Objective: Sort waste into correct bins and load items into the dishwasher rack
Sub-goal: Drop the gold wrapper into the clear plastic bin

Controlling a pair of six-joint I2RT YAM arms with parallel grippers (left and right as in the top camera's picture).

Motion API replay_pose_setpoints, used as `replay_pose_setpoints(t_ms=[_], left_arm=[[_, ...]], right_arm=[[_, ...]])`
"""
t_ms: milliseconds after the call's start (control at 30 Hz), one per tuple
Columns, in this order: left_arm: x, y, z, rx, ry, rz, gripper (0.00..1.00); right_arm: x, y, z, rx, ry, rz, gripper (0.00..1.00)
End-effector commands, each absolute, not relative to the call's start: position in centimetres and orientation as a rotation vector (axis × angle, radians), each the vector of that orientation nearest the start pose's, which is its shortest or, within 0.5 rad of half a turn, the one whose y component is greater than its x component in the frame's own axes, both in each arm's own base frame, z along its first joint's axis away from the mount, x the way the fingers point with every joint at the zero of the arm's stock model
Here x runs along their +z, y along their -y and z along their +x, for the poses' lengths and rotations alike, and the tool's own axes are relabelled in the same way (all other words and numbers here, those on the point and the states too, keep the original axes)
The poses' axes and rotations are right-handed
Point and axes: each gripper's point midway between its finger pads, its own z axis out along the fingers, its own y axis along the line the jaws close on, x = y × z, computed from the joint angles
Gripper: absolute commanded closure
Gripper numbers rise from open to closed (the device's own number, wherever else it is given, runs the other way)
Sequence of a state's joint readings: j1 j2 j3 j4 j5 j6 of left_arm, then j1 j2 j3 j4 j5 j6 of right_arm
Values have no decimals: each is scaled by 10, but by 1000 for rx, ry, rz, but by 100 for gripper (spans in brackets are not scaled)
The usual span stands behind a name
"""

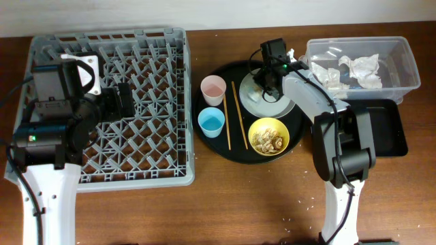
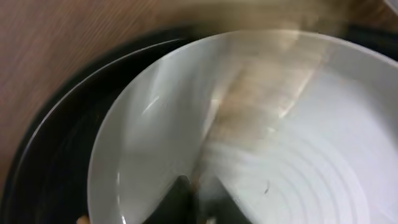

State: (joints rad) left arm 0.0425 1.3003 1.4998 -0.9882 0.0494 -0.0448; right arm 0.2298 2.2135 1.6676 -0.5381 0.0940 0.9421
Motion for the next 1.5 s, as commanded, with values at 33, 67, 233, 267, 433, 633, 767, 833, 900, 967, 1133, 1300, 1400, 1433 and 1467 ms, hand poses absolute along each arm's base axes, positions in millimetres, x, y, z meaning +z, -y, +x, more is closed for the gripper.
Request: replay_pose_setpoints(t_ms=[33, 67, 233, 267, 433, 633, 767, 833, 900, 967, 1133, 1300, 1400, 1433, 1467], left_arm=[[309, -7, 352, -61, -2339, -61, 1], [309, -7, 352, -61, -2339, -61, 1], [309, -7, 352, -61, -2339, -61, 1], [309, -7, 352, -61, -2339, -61, 1], [309, -7, 352, -61, -2339, -61, 1], [309, -7, 352, -61, -2339, -61, 1], [309, -7, 352, -61, -2339, -61, 1], [309, -7, 352, -61, -2339, -61, 1], [309, -7, 352, -61, -2339, -61, 1], [309, -7, 352, -61, -2339, -61, 1], [309, -7, 352, -61, -2339, -61, 1], [309, -7, 352, -61, -2339, -61, 1], [309, -7, 352, -61, -2339, -61, 1], [309, -7, 352, -61, -2339, -61, 1], [309, -7, 352, -61, -2339, -61, 1]], right_arm=[[35, -111, 525, 258, -2597, 617, 96], [42, -115, 526, 287, -2607, 523, 96], [148, -107, 527, 325, -2499, 194, 96], [169, -99, 525, 319, -2465, 188, 96], [268, -13, 503, 260, -2266, 369, 96], [232, 80, 499, 160, -2260, 747, 96], [173, 104, 521, 131, -2309, 812, 75], [157, 103, 525, 144, -2336, 817, 32], [153, 100, 526, 162, -2345, 813, 19], [163, 99, 527, 176, -2325, 802, 18], [242, 80, 520, 323, -2233, 654, 19], [299, 36, 468, 468, -2272, 457, 22], [318, 13, 432, 518, -2311, 416, 23], [324, 4, 414, 528, -2334, 406, 23], [327, -4, 400, 531, -2356, 382, 23]])
